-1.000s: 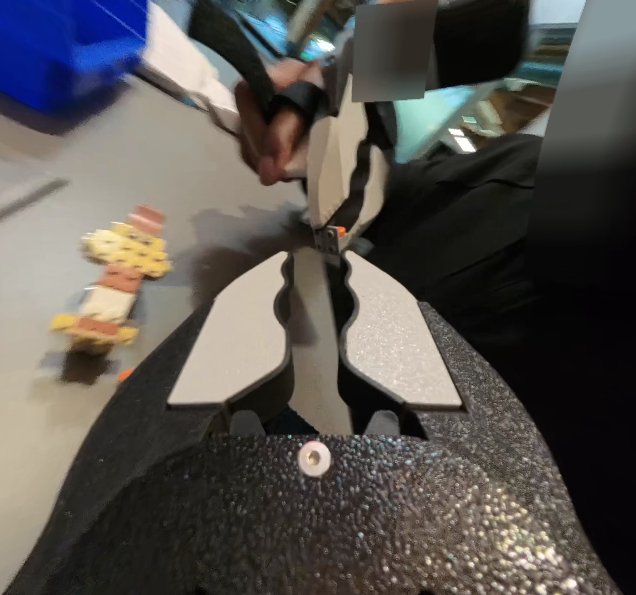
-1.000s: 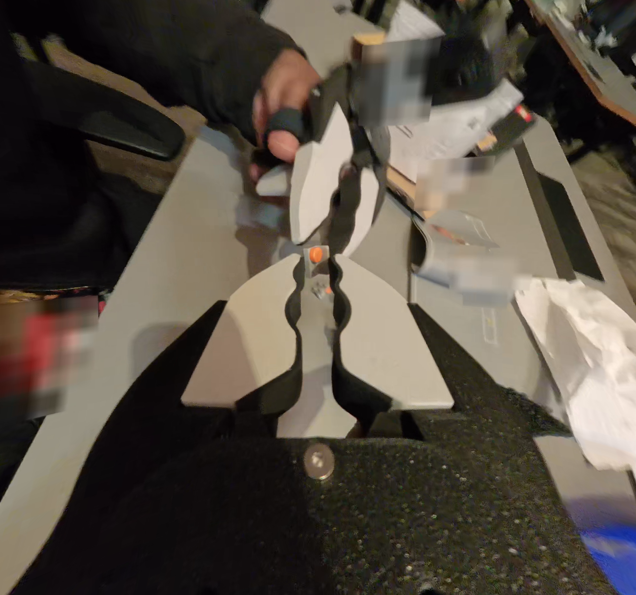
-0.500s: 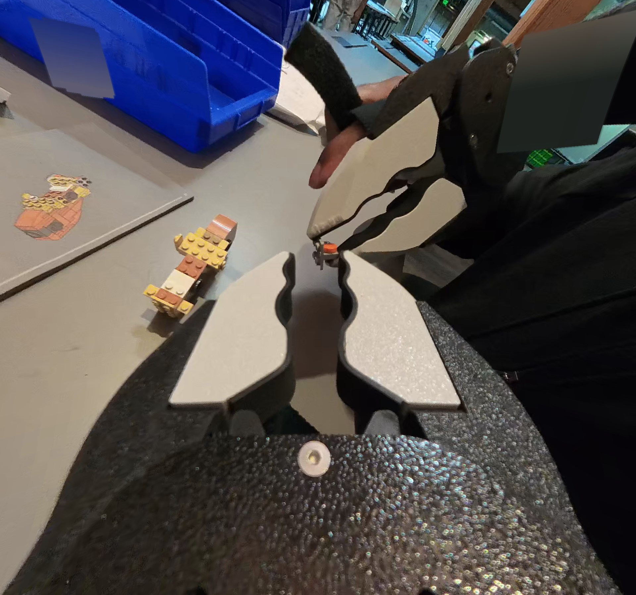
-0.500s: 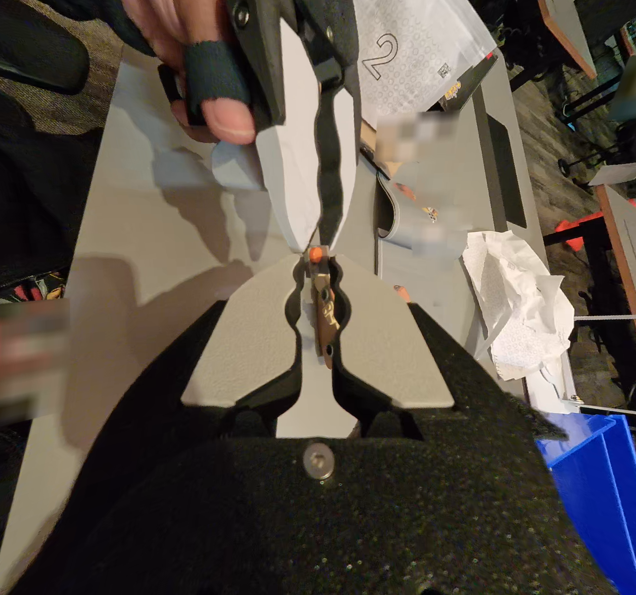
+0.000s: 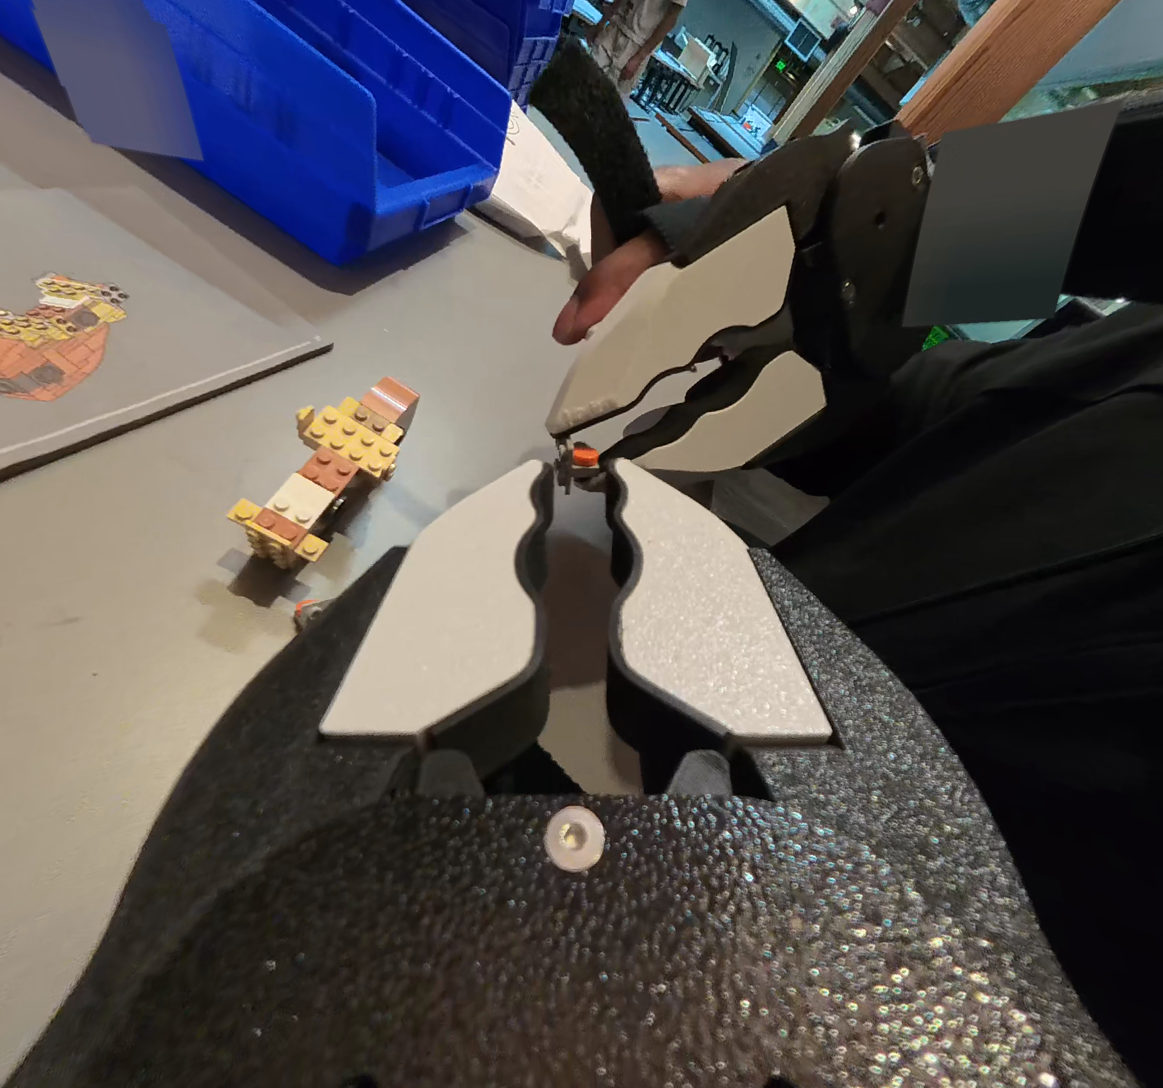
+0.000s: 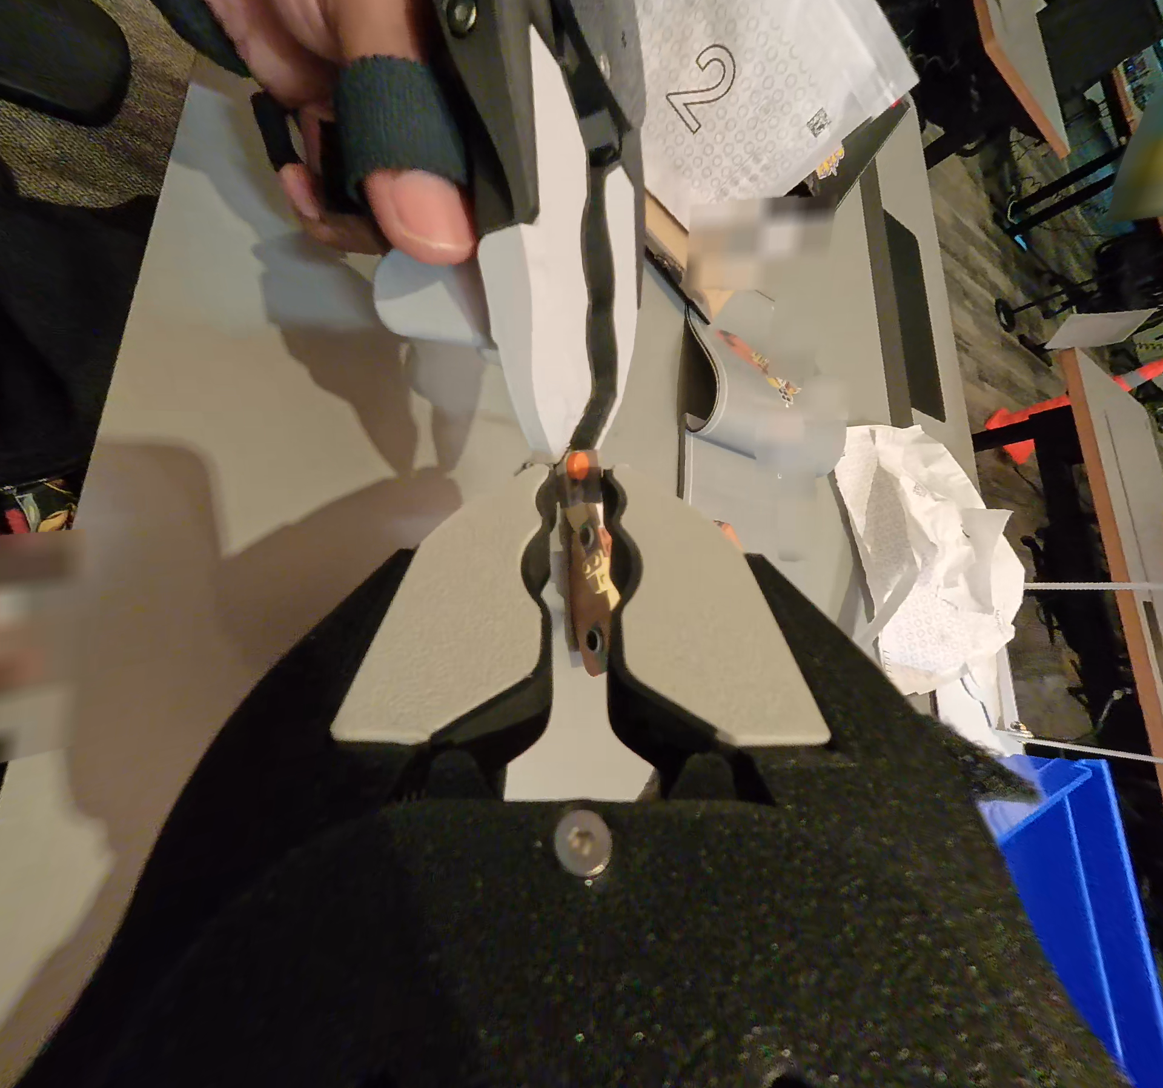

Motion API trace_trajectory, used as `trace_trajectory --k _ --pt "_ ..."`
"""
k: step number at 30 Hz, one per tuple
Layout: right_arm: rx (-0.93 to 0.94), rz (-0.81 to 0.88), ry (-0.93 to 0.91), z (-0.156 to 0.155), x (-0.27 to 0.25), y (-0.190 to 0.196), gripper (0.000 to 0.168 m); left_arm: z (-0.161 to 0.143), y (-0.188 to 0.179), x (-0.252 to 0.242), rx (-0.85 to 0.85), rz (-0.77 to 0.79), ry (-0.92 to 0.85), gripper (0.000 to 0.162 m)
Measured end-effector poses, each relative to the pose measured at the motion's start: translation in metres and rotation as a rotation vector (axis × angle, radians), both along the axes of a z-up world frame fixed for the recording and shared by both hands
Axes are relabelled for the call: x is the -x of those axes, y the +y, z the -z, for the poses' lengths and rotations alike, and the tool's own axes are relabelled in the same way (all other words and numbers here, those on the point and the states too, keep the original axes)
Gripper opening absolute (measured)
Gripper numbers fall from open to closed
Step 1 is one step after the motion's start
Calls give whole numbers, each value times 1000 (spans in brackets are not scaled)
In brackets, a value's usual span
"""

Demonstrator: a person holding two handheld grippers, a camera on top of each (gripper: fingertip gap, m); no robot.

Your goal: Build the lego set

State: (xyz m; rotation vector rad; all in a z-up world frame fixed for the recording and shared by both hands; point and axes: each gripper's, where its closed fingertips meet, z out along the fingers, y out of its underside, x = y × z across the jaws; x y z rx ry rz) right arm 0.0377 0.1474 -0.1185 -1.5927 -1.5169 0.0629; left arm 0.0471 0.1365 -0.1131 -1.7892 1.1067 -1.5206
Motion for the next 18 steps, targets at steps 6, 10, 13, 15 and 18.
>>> trace_trajectory --k 6,10,13,15,18 --pt "-47 -9 -36 -1 3 -2 13 -4 0 1 -8 -2 -2 13" --pt "-59 -25 -32 -4 6 -5 13 -5 -2 3 -9 6 -10 11" --pt "-64 -32 -12 -5 9 -4 14 -7 -1 4 17 8 -41 10" --pt "-64 -30 12 -6 9 -3 16 -7 0 5 47 7 -70 10" --pt "-71 -26 46 -8 7 0 25 -7 3 8 109 -4 -131 10"
